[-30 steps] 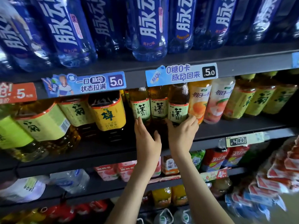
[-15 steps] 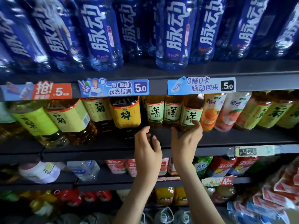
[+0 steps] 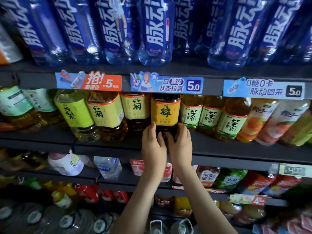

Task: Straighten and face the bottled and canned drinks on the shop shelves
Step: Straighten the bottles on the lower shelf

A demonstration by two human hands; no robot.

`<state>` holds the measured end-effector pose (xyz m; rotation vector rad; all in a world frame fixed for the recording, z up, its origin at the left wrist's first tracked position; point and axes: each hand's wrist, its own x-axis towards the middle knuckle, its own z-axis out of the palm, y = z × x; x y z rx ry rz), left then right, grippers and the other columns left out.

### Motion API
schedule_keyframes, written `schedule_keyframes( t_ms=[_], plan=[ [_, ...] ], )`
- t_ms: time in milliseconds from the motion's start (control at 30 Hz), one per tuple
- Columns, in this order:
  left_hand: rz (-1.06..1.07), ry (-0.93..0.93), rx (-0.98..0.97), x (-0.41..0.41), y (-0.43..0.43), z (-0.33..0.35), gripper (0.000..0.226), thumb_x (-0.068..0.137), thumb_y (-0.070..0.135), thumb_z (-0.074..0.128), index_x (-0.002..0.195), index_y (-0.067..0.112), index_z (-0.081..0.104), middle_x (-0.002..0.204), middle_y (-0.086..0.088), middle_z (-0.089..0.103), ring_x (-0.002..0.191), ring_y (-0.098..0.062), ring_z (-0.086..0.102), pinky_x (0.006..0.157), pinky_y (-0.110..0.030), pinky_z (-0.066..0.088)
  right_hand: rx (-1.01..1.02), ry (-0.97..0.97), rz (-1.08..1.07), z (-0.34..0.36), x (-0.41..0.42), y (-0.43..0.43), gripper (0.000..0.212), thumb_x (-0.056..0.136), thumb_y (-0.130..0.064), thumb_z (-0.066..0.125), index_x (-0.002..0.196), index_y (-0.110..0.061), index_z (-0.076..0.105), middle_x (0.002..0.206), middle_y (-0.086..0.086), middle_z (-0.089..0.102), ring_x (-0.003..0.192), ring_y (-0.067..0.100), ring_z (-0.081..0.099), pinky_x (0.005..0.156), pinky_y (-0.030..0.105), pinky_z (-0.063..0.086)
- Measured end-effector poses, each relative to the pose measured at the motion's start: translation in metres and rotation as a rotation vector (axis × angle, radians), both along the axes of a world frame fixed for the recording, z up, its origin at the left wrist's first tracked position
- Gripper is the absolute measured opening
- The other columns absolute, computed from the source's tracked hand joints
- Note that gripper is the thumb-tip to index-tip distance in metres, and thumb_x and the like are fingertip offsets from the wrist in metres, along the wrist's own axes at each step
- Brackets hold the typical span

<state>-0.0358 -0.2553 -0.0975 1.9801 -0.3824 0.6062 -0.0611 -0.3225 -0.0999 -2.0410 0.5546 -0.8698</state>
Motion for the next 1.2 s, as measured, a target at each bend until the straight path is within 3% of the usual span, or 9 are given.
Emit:
schedule_keyframes(
  t_ms=[200, 300, 433, 500, 667, 833, 933, 1033, 1200],
  plan=[
    [-0.108, 0.023, 0.067, 0.017, 0.002, -0.002, 0.039, 0.090, -0.001, 0.051, 0.128, -0.007, 0.052, 0.131, -0.022, 0.053, 0.118, -0.035, 0.054, 0.098, -0.003, 0.018, 0.001, 0.038, -0.042, 0.002, 0.018, -0.005, 0.030, 0.091, -0.015, 0.059, 0.118, -0.006, 0.052, 0.111, 0.008, 0.056, 0.101, 0.026, 0.053, 0.072, 0.023, 0.036],
    [-0.127, 0.004, 0.043, 0.011, 0.012, -0.004, 0.038, 0.088, 0.000, 0.055, 0.127, -0.004, 0.053, 0.127, -0.019, 0.055, 0.116, -0.031, 0.056, 0.099, -0.002, 0.023, 0.025, 0.045, -0.012, 0.002, 0.016, -0.002, 0.039, 0.089, -0.012, 0.062, 0.125, -0.005, 0.049, 0.118, 0.011, 0.055, 0.108, 0.027, 0.051, 0.076, 0.015, 0.032],
    [0.107, -0.054, -0.112, 0.008, 0.040, 0.000, 0.036, 0.090, 0.013, 0.052, 0.124, 0.001, 0.052, 0.114, -0.015, 0.052, 0.103, -0.027, 0.058, 0.089, -0.034, 0.050, 0.027, 0.049, -0.020, 0.003, 0.010, 0.004, 0.053, 0.088, -0.009, 0.064, 0.135, -0.002, 0.042, 0.128, 0.016, 0.051, 0.115, 0.029, 0.051, 0.080, 0.008, 0.028],
    [0.274, -0.026, -0.168, 0.015, 0.056, 0.001, 0.044, 0.086, 0.009, 0.062, 0.126, 0.001, 0.047, 0.120, -0.019, 0.045, 0.109, -0.034, 0.053, 0.094, -0.043, 0.047, 0.031, 0.034, -0.027, 0.004, 0.009, 0.007, 0.054, 0.088, -0.007, 0.064, 0.136, -0.001, 0.041, 0.128, 0.017, 0.051, 0.115, 0.029, 0.052, 0.082, 0.008, 0.029],
    [0.429, -0.048, -0.124, 0.029, 0.094, -0.003, 0.068, 0.075, 0.010, 0.074, 0.129, -0.001, 0.035, 0.122, -0.032, 0.037, 0.117, -0.041, 0.039, 0.108, -0.023, 0.024, 0.119, -0.018, -0.041, 0.008, 0.000, 0.036, 0.051, 0.088, -0.005, 0.062, 0.134, -0.003, 0.041, 0.127, 0.011, 0.048, 0.115, 0.023, 0.051, 0.093, 0.029, 0.044],
    [0.430, 0.013, -0.023, 0.035, 0.127, 0.000, 0.082, 0.073, 0.029, 0.078, 0.133, 0.006, 0.027, 0.131, -0.032, 0.033, 0.124, -0.043, 0.031, 0.107, -0.051, 0.029, 0.129, 0.044, 0.094, 0.013, 0.000, 0.089, 0.042, 0.089, -0.010, 0.062, 0.129, -0.008, 0.049, 0.116, 0.001, 0.052, 0.106, 0.012, 0.054, 0.086, 0.020, 0.044],
    [0.383, 0.042, -0.003, 0.055, 0.150, 0.006, 0.095, 0.072, 0.052, 0.069, 0.139, 0.005, 0.021, 0.137, -0.032, 0.029, 0.131, -0.036, 0.023, 0.109, -0.047, 0.024, 0.141, 0.129, 0.219, 0.015, 0.011, 0.118, 0.045, 0.091, -0.015, 0.061, 0.134, -0.012, 0.047, 0.126, 0.003, 0.054, 0.114, 0.018, 0.056, 0.089, 0.019, 0.043],
    [0.265, 0.174, -0.040, 0.076, 0.169, 0.013, 0.105, 0.068, 0.036, 0.082, 0.144, -0.001, 0.020, 0.146, -0.026, 0.025, 0.136, -0.035, 0.022, 0.109, -0.047, 0.026, 0.140, 0.174, 0.236, 0.016, 0.027, 0.141, 0.055, 0.091, -0.018, 0.062, 0.139, -0.009, 0.040, 0.137, 0.006, 0.048, 0.126, 0.019, 0.046, 0.094, 0.015, 0.033],
    [0.091, 0.197, -0.017, 0.097, 0.196, 0.017, 0.091, 0.071, 0.019, 0.082, 0.140, -0.007, 0.028, 0.138, -0.023, 0.039, 0.131, -0.035, 0.037, 0.108, -0.039, 0.033, 0.152, 0.143, 0.061, 0.022, 0.050, 0.180, 0.061, 0.089, -0.018, 0.064, 0.140, -0.004, 0.033, 0.139, 0.012, 0.043, 0.131, 0.023, 0.038, 0.096, 0.015, 0.030]
  ],
)
